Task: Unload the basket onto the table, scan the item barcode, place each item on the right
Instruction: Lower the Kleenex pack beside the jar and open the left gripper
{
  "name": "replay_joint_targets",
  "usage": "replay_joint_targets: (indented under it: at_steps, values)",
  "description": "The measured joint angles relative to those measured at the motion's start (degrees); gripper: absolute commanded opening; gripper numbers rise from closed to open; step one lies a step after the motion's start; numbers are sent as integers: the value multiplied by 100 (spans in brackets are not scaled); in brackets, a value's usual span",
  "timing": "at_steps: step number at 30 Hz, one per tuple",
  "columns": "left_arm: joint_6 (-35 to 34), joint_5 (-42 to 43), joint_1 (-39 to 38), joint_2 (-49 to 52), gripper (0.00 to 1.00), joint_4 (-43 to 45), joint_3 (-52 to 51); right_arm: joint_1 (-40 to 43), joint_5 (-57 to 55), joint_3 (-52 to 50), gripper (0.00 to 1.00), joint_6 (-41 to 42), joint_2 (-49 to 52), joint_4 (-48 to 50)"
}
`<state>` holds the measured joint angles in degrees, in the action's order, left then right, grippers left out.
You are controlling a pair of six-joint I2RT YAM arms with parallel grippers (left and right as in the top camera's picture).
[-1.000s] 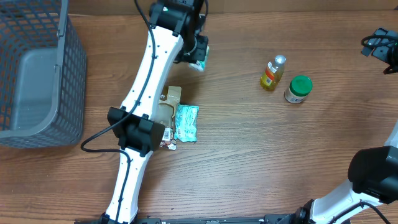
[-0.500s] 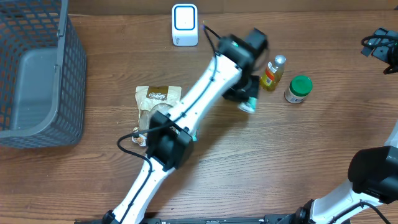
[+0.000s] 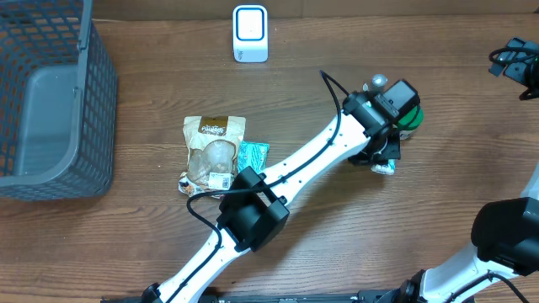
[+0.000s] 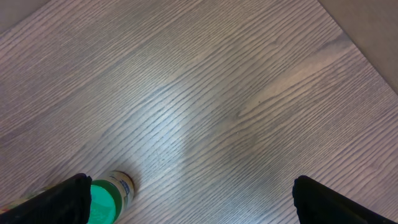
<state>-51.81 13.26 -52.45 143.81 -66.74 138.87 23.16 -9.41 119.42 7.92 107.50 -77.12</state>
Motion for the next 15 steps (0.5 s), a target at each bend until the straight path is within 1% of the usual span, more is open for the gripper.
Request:
replay_joint_targets:
  at_steps: [2, 6, 9, 12, 15]
  values:
    - [-149, -68, -42, 0, 9, 240, -201, 0, -2, 0, 100, -2, 0, -2]
    - [-332, -151, -74, 0, 21, 522, -468, 0, -2, 0, 100, -4, 0, 0]
    - [-369, -216, -72, 0, 47, 535, -514, 0, -2, 0, 100, -2, 0, 0]
    - [-289, -232, -72, 0, 69, 557, -514, 0, -2, 0, 100, -2, 0, -2]
    - [28, -140, -70, 0, 72, 570, -514, 0, 0, 0, 100, -2, 0, 0]
